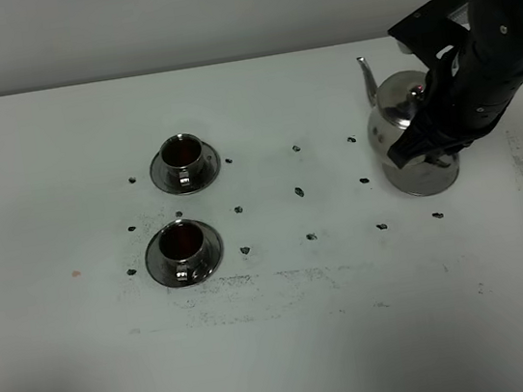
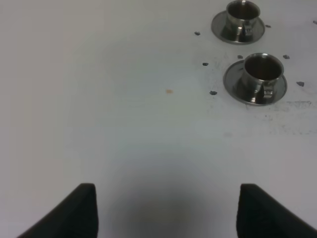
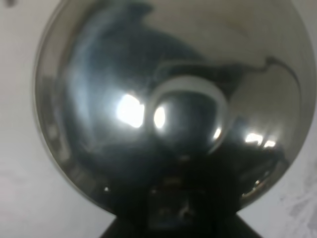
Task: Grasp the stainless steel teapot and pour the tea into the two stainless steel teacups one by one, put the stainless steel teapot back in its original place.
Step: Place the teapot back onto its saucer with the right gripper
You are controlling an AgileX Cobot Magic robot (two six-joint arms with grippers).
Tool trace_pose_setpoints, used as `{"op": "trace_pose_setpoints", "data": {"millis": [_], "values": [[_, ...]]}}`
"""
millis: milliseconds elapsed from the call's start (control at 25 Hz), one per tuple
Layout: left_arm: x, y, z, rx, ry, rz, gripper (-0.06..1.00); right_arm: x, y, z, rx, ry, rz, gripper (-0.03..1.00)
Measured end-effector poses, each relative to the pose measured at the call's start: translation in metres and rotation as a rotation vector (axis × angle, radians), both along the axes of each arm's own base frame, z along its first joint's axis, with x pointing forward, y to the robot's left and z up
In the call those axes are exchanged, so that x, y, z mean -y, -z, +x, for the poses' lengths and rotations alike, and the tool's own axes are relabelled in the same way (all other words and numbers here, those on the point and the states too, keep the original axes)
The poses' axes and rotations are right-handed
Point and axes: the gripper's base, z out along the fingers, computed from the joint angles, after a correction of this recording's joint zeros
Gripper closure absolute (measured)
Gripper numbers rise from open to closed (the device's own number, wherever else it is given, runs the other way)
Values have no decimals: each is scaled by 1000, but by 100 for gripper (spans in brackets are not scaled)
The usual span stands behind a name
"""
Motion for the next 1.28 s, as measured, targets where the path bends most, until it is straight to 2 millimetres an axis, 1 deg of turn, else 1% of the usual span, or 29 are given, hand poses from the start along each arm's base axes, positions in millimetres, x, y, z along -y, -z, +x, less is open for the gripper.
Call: {"op": "trace_pose_setpoints", "data": {"millis": [120, 240, 640, 1000, 1280], "values": [[0, 0, 0, 0, 0, 0, 37, 12, 13, 6, -24, 40, 1, 77], [0, 0, 0, 0, 0, 0, 37, 19, 24, 10, -53, 65, -2, 77], [0, 0, 0, 0, 0, 0, 37, 25, 53, 22, -72, 92, 2, 77], [0, 0, 0, 0, 0, 0, 37, 25, 63, 27, -74, 109, 24, 77], [0, 0, 0, 0, 0, 0, 37, 25, 63, 27, -67, 110, 28, 76]]}}
